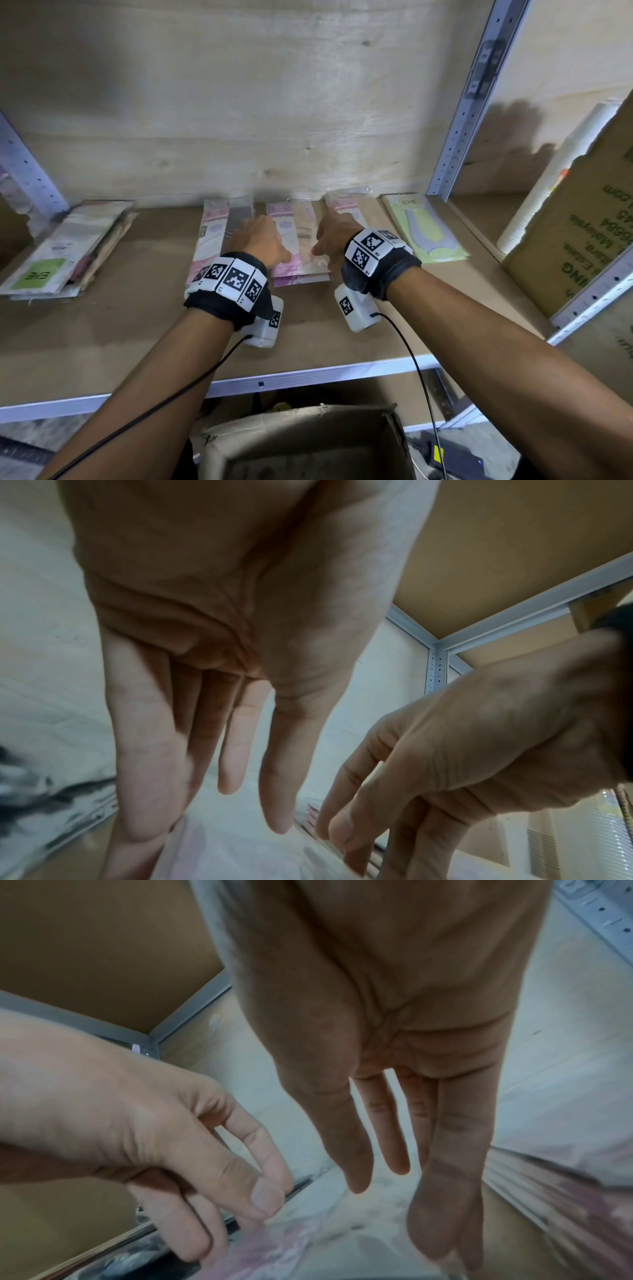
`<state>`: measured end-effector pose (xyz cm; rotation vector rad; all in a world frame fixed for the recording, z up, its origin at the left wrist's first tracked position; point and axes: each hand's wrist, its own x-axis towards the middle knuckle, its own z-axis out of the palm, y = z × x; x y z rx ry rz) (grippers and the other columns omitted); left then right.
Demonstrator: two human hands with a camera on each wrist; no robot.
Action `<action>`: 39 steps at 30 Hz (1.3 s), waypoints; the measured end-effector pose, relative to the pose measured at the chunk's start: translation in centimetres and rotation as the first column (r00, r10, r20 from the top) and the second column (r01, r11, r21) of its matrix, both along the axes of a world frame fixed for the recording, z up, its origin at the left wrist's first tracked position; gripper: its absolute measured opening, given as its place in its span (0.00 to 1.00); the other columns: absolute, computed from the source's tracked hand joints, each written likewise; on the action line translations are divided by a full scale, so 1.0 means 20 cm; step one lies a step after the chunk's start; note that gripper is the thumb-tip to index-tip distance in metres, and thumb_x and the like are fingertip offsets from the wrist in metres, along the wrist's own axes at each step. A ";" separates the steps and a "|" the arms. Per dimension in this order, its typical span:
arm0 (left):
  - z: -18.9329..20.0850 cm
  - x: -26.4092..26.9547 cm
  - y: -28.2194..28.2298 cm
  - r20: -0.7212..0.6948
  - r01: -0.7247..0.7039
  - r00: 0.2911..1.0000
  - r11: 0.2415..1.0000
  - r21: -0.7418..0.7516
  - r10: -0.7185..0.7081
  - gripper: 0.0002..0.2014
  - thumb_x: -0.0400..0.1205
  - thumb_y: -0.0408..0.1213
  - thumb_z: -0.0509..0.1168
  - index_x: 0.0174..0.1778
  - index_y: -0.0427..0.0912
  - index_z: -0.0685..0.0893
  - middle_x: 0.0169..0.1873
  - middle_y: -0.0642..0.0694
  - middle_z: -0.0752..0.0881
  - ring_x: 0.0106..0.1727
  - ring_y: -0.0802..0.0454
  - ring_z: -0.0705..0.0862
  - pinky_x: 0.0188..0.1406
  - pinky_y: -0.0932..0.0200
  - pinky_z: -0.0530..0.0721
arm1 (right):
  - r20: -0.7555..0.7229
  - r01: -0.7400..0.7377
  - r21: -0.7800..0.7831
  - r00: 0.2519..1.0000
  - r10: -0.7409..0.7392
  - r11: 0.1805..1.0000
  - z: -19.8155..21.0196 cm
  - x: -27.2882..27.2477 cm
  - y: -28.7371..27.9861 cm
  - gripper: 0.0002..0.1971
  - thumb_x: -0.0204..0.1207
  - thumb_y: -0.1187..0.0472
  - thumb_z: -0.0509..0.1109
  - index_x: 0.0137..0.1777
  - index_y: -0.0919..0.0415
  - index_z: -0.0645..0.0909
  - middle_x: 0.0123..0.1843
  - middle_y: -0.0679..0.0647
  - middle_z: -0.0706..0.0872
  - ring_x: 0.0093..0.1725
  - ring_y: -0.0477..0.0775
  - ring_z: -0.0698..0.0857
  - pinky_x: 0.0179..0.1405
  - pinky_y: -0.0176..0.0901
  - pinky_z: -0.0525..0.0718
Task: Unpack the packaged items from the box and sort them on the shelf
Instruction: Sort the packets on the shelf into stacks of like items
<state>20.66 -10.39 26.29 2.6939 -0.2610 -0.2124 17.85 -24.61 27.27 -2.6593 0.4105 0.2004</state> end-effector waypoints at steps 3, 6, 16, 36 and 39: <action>-0.01 0.01 0.00 0.008 0.001 1.000 1.000 0.003 -0.001 0.22 0.71 0.47 0.81 0.55 0.36 0.89 0.52 0.39 0.90 0.53 0.38 0.88 0.54 0.45 0.88 | 0.005 -0.013 -0.016 1.000 0.013 1.000 -0.01 0.00 0.00 0.23 0.77 0.61 0.76 0.69 0.69 0.79 0.68 0.65 0.82 0.62 0.61 0.86 0.63 0.52 0.87; -0.02 0.01 -0.01 0.023 -0.010 1.000 1.000 0.008 0.010 0.23 0.70 0.48 0.82 0.53 0.36 0.90 0.52 0.39 0.89 0.53 0.38 0.87 0.53 0.46 0.88 | 0.012 -0.021 -0.038 1.000 0.022 0.999 -0.01 0.01 0.00 0.22 0.78 0.61 0.75 0.69 0.68 0.80 0.68 0.64 0.82 0.63 0.61 0.85 0.63 0.51 0.86; 0.02 0.00 0.04 0.107 -0.053 0.993 0.997 0.053 0.047 0.19 0.72 0.50 0.80 0.51 0.41 0.89 0.43 0.42 0.90 0.45 0.41 0.88 0.46 0.49 0.87 | 0.006 -0.030 -0.067 1.000 0.031 0.997 -0.01 0.00 -0.02 0.20 0.78 0.61 0.74 0.68 0.68 0.80 0.64 0.62 0.85 0.59 0.59 0.87 0.53 0.45 0.87; 0.09 0.04 0.46 0.192 -0.052 0.968 0.874 -0.483 0.163 0.12 0.77 0.41 0.75 0.28 0.52 0.86 0.26 0.53 0.91 0.27 0.53 0.91 0.43 0.47 0.93 | -0.106 -0.049 -0.186 0.994 0.030 0.981 -0.01 -0.03 0.09 0.11 0.80 0.59 0.71 0.52 0.68 0.82 0.53 0.61 0.86 0.47 0.56 0.83 0.36 0.39 0.80; 0.07 0.05 0.49 0.199 -0.085 0.961 0.890 -0.448 0.192 0.12 0.76 0.44 0.75 0.27 0.52 0.85 0.26 0.55 0.90 0.21 0.62 0.88 0.37 0.58 0.91 | -0.092 -0.029 -0.160 0.996 0.014 0.987 -0.01 -0.05 0.09 0.19 0.81 0.60 0.71 0.68 0.68 0.79 0.66 0.62 0.84 0.61 0.60 0.87 0.57 0.47 0.86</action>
